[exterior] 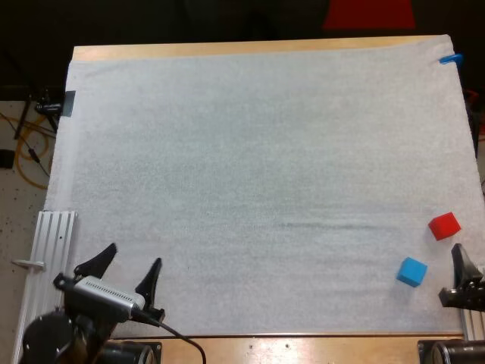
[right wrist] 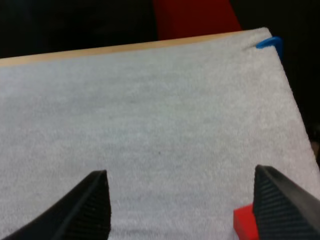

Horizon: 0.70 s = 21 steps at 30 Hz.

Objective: Stack red cube on blue cube

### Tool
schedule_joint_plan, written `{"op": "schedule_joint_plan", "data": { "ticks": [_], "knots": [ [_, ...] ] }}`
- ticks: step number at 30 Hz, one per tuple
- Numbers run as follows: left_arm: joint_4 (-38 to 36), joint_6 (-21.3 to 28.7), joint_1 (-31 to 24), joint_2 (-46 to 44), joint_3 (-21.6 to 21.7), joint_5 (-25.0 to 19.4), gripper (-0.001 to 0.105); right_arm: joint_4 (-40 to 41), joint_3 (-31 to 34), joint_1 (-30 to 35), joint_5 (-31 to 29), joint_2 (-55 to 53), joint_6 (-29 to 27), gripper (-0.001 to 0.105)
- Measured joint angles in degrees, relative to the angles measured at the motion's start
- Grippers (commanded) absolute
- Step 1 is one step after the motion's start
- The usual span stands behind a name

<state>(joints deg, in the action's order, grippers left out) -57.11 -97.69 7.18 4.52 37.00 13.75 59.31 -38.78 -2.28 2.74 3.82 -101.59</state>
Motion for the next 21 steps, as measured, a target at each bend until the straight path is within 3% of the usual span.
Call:
{"op": "schedule_joint_plan", "data": {
  "ticks": [7, 12, 21],
  "knots": [
    [0.0, 1.5, 10.6, 10.3, 8.1, 4.6, 0.069, 1.9, -8.7, 0.0, -1.1, 7.0, 0.9, 0.059],
    [-2.9, 6.3, 20.2, 18.5, 14.6, 7.2, 0.069, 9.6, -16.4, 0.0, -1.3, 12.3, 1.9, 0.059],
    [-5.2, 9.4, 34.5, 24.8, 15.9, 7.7, 0.069, 16.6, -19.0, 0.0, -4.6, 17.3, 7.5, 0.059]
  ]
}}
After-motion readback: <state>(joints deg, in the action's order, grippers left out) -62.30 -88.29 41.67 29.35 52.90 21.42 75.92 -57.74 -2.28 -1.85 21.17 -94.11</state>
